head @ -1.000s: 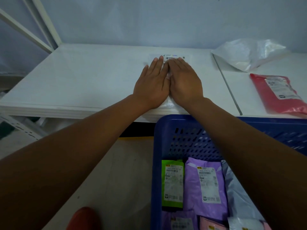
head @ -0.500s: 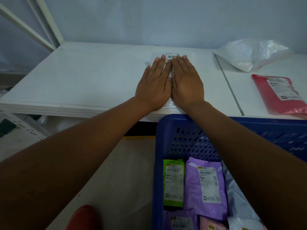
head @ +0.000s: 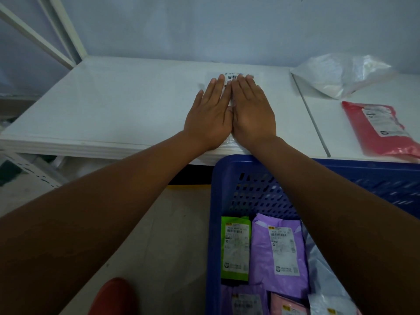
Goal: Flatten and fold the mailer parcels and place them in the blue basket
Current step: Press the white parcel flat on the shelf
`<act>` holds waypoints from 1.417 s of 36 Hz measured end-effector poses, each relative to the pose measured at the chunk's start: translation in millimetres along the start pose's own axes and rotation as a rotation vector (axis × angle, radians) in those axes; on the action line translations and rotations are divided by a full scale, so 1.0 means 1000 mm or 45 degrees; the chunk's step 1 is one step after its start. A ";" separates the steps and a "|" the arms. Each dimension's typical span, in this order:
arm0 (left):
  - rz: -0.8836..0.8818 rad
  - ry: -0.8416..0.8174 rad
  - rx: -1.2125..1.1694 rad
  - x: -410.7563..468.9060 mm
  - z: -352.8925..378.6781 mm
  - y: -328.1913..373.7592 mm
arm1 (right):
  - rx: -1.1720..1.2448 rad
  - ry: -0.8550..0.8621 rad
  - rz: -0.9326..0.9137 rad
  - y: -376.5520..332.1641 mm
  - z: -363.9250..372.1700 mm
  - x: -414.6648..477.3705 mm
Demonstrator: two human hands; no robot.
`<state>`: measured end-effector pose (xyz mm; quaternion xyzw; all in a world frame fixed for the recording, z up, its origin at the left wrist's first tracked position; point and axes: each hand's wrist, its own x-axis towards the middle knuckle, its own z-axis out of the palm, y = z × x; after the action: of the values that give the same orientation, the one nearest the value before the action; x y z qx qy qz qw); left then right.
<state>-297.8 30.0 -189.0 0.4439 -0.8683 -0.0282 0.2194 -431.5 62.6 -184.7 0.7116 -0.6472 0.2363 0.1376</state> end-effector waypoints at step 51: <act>-0.083 -0.162 -0.070 0.004 -0.003 0.000 | 0.166 -0.170 0.159 0.001 -0.001 0.002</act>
<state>-299.3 27.2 -184.9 0.4631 -0.8645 -0.0875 0.1748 -432.7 61.3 -182.5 0.6915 -0.6812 0.2380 0.0328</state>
